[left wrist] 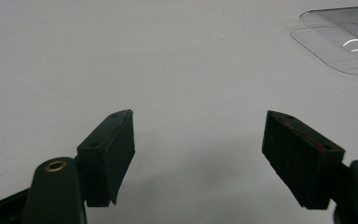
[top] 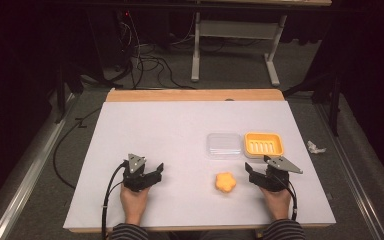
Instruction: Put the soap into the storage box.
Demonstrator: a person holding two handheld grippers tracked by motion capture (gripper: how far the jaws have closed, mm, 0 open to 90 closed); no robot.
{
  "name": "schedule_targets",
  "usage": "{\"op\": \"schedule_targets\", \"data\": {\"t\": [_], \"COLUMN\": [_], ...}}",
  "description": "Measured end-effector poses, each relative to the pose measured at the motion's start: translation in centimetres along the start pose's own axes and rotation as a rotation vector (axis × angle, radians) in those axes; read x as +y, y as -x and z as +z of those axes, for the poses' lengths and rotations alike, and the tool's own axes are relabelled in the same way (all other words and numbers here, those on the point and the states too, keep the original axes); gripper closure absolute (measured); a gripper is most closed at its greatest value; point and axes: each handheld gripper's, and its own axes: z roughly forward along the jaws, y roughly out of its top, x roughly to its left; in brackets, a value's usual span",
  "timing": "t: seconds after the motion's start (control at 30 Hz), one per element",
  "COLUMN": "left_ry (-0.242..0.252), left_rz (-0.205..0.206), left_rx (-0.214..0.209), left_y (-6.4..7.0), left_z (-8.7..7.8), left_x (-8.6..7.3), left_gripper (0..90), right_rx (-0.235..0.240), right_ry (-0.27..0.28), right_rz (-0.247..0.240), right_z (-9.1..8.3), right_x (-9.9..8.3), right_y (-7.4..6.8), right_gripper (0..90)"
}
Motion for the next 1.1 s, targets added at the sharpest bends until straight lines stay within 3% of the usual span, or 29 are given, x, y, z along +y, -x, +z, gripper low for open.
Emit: {"op": "schedule_targets", "data": {"t": [0.4,0.73,1.1], "left_ry": [0.002,0.000,0.003], "left_rz": [0.004,-0.002,-0.013], "left_rx": [-0.009,0.020,0.021], "left_y": [0.07,-0.05,-0.04], "left_z": [-0.08,0.15,0.22], "left_x": [-0.04,0.02,0.05], "left_gripper": [25.9,25.9,25.5], "right_rx": [0.007,0.000,0.019], "right_ry": [0.003,0.002,-0.014], "right_rz": [-0.016,-0.021,-0.013], "right_z": [0.01,0.00,0.16], "right_x": [0.01,0.00,0.12], "right_y": [-0.08,-0.17,-0.02], "right_gripper": [22.8,23.4,27.8]}}
